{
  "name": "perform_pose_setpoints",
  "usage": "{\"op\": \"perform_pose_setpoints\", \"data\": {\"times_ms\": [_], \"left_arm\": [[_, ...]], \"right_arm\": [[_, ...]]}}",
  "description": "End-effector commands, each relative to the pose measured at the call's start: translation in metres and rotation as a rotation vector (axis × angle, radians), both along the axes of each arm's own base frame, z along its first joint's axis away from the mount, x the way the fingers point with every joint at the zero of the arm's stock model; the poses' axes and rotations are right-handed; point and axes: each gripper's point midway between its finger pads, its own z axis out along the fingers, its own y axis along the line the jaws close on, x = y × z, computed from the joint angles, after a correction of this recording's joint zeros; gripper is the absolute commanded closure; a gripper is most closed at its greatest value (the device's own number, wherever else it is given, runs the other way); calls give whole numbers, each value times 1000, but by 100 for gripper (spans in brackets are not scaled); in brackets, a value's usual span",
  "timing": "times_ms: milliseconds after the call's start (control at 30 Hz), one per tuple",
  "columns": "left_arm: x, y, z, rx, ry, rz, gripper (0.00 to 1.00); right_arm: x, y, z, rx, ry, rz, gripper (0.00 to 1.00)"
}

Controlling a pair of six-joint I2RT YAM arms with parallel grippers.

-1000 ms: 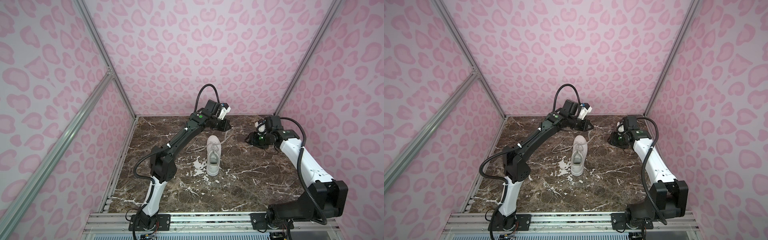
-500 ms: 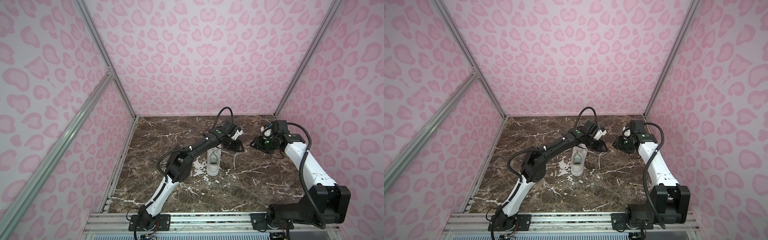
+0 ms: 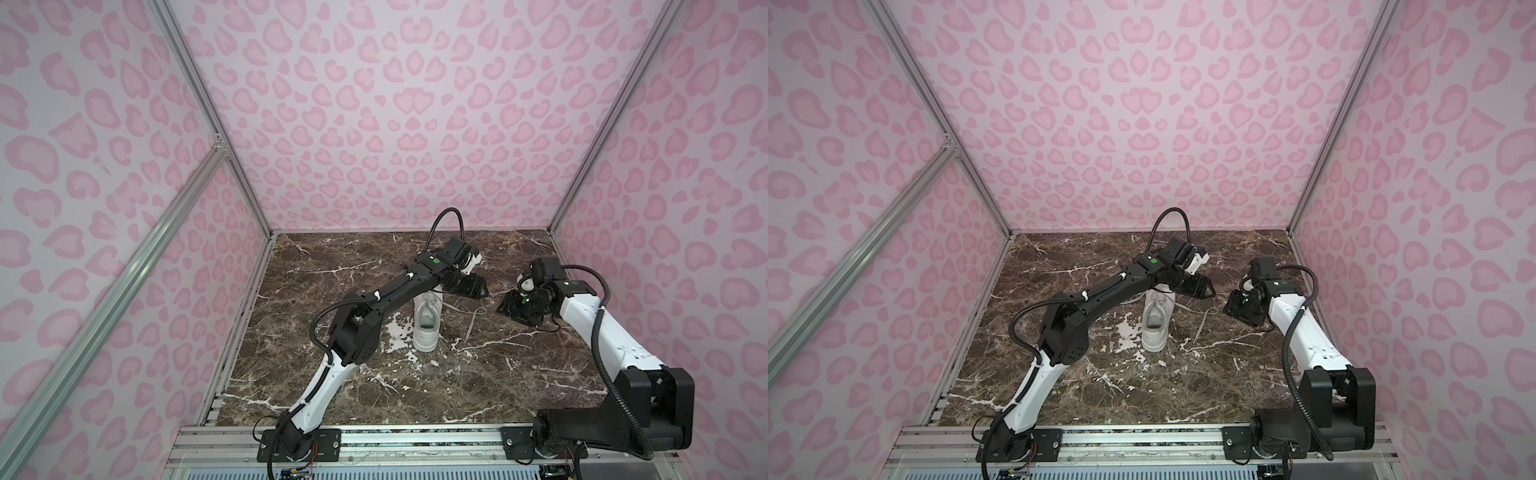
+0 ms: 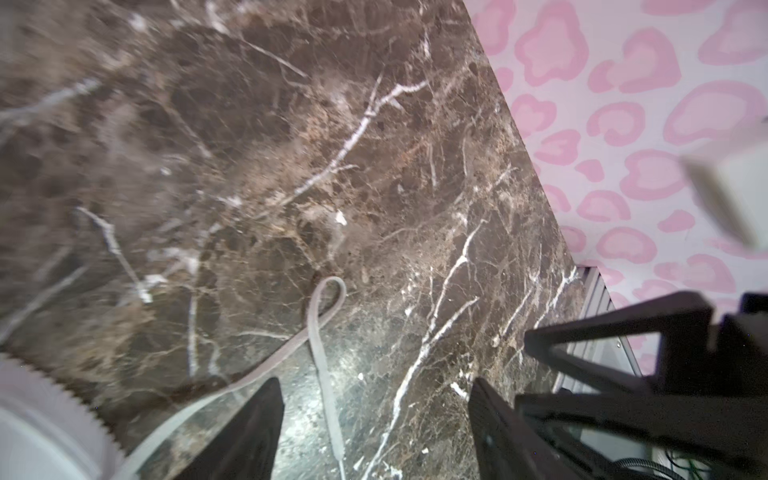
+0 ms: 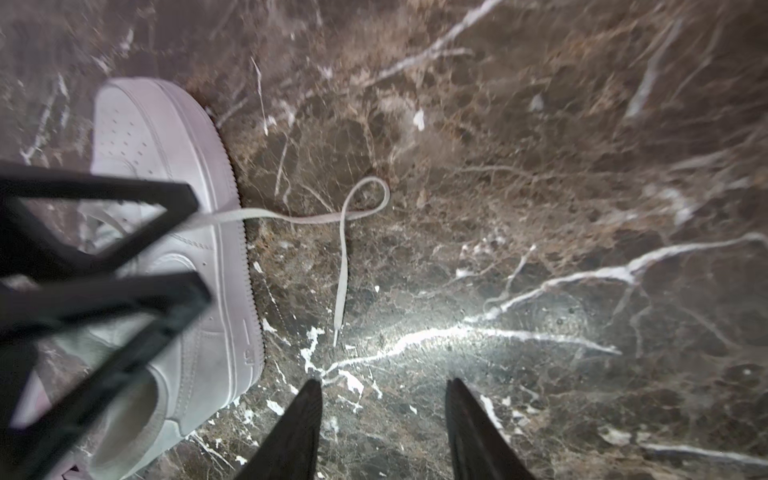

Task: Tie the shoes
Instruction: 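Move the left gripper over the sneaker while the right gripper lowers to the other lace, then grasp the lace end beside the sneaker with the right gripper and lift it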

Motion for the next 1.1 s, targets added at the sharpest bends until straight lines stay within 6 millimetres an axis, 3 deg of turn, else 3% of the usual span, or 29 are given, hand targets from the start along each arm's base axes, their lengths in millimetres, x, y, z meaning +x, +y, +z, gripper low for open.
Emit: {"op": "perform_pose_setpoints", "data": {"times_ms": [0,100,200,400,600,800,1067], "left_arm": [[20,32,61,-23,-98,86,29],[34,68,79,13,-139,148,31],[41,107,81,86,-170,203,31],[38,179,60,186,-150,301,32],[28,231,37,209,-112,372,32],[20,253,29,218,-100,393,32],[18,254,26,220,-94,385,32]], "right_arm": [[-6,7,-20,-38,48,-41,51],[-8,20,-33,-83,73,-22,54],[-8,33,-46,-132,112,6,56],[-1,44,-59,-297,158,54,60],[6,60,-74,-311,186,66,62],[13,72,-85,-296,201,68,66],[13,71,-96,-327,231,72,69]]}}
